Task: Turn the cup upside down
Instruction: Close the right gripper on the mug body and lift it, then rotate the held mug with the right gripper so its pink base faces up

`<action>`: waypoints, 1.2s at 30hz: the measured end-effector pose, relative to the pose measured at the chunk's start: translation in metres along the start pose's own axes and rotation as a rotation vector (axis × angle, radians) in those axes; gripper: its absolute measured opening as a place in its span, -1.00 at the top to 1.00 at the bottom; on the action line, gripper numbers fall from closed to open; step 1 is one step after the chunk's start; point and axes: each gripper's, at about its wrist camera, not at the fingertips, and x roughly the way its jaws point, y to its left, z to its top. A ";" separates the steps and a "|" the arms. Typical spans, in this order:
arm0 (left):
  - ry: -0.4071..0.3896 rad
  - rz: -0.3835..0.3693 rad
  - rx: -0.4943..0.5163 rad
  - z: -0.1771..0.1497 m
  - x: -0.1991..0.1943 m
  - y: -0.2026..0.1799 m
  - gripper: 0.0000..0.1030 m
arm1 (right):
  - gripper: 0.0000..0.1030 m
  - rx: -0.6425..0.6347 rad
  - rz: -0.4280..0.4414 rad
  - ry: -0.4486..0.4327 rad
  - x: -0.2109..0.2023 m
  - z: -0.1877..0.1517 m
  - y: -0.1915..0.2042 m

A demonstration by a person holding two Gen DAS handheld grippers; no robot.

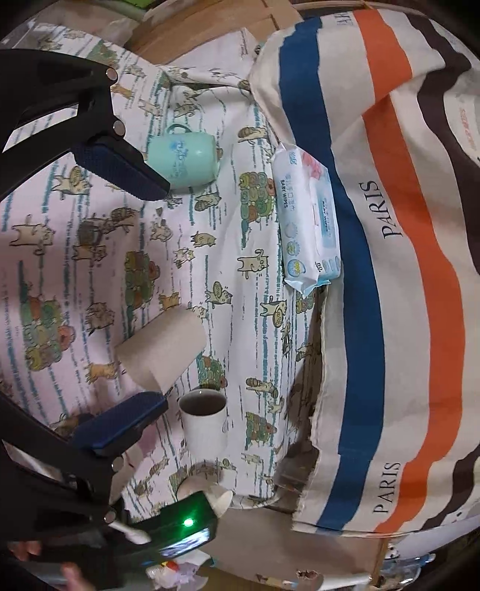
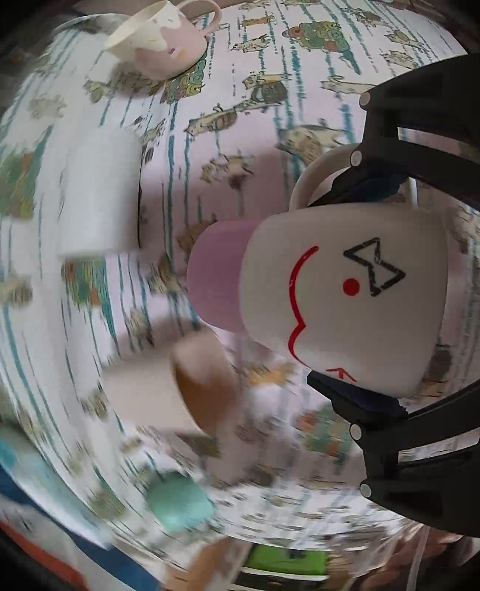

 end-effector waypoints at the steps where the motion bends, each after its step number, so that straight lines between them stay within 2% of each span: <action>1: 0.001 -0.001 -0.005 -0.002 -0.003 0.000 -1.00 | -0.60 -0.003 0.006 -0.005 0.001 -0.006 0.006; 7: -0.008 -0.006 -0.030 -0.016 -0.021 0.007 -1.00 | -0.60 -0.041 0.042 -0.018 -0.008 -0.040 0.018; 11: -0.003 0.023 -0.041 -0.024 -0.023 0.014 -1.00 | -0.60 -0.035 0.042 -0.013 -0.005 -0.054 0.021; 18: 0.043 0.036 -0.065 -0.038 -0.017 0.024 -1.00 | -0.63 -0.093 -0.001 -0.109 -0.011 -0.069 0.029; 24: 0.036 0.049 -0.060 -0.044 -0.021 0.019 -1.00 | -0.67 -0.161 -0.010 -0.253 -0.044 -0.086 0.024; 30: 0.053 0.030 -0.078 -0.043 -0.022 0.012 -1.00 | -0.69 -0.171 0.086 -0.404 -0.088 -0.104 -0.002; 33: 0.083 0.016 -0.103 -0.042 -0.020 0.008 -1.00 | -0.74 -0.178 0.088 -0.547 -0.111 -0.113 -0.023; 36: 0.111 -0.007 -0.133 -0.042 -0.019 0.004 -1.00 | -0.83 -0.180 0.065 -0.732 -0.129 -0.126 -0.048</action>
